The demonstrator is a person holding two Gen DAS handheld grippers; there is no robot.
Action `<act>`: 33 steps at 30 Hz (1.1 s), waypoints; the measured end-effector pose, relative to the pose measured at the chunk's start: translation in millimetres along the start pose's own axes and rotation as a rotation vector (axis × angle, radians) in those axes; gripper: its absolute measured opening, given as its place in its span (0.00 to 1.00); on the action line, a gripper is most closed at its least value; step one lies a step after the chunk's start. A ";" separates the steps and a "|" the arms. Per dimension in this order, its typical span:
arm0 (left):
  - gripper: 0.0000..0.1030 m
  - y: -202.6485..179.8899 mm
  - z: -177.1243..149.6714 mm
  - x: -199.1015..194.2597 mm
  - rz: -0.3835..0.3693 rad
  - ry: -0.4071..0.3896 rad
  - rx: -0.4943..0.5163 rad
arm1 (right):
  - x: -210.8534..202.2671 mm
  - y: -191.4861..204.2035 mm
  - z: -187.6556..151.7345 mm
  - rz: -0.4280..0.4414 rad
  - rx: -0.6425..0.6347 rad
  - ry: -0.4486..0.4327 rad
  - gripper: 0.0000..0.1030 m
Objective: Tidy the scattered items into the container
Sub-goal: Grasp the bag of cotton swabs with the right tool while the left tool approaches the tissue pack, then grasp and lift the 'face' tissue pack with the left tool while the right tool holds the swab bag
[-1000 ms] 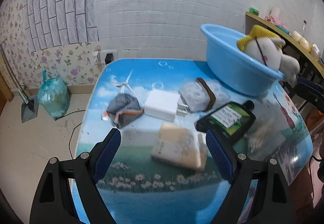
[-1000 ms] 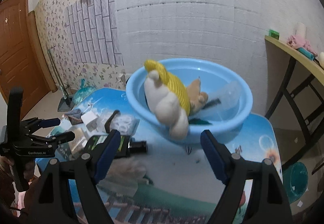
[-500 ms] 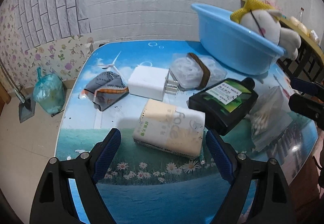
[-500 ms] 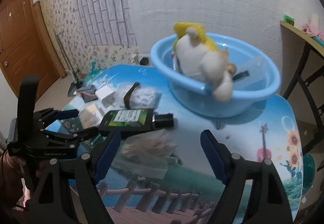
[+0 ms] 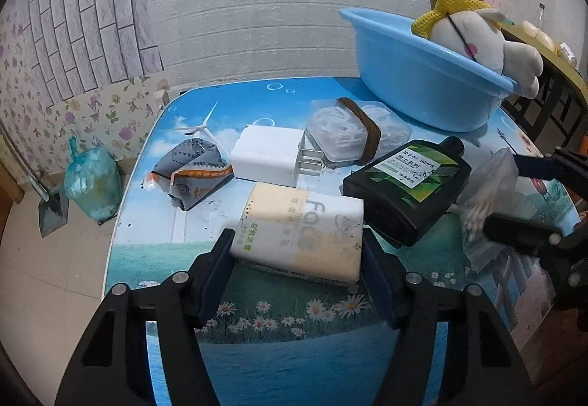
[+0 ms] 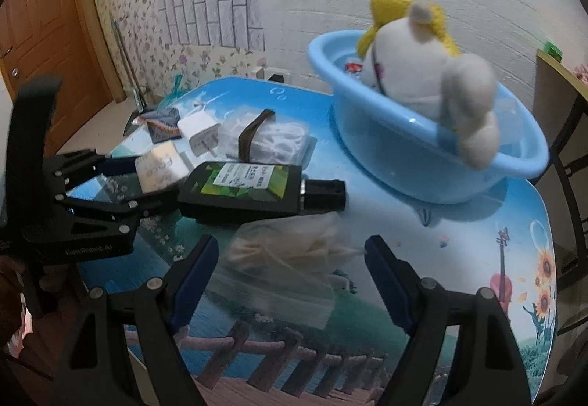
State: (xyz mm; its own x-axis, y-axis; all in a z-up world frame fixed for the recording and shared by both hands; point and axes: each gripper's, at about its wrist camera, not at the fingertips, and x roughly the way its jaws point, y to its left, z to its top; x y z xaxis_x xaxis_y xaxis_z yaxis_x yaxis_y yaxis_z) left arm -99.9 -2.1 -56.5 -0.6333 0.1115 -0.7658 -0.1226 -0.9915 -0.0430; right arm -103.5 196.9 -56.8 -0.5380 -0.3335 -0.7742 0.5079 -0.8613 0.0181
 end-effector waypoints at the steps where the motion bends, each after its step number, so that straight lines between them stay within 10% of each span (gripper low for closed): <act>1: 0.63 2.6 1.1 0.3 -0.002 -0.001 -0.002 | 2.2 1.4 -0.7 -0.003 -0.008 0.004 0.80; 5: 0.63 2.1 2.6 -5.9 0.001 -0.014 0.000 | 11.1 3.2 -3.6 -0.013 -0.022 0.023 0.80; 12: 0.63 -3.4 2.5 -19.4 0.003 -0.031 0.001 | -0.4 -18.3 -6.3 0.060 0.073 -0.006 0.23; 33: 0.63 -44.0 -7.6 -69.4 -0.008 -0.086 0.040 | -65.6 -41.7 -36.7 0.009 0.142 -0.125 0.22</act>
State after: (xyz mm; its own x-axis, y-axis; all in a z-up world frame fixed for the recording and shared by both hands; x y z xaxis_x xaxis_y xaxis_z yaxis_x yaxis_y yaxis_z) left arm -44.8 33.3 -6.4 -0.6954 0.1268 -0.7073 -0.1576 -0.9873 -0.0221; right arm -64.7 268.7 -30.0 -0.6182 -0.3787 -0.6888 0.4173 -0.9007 0.1208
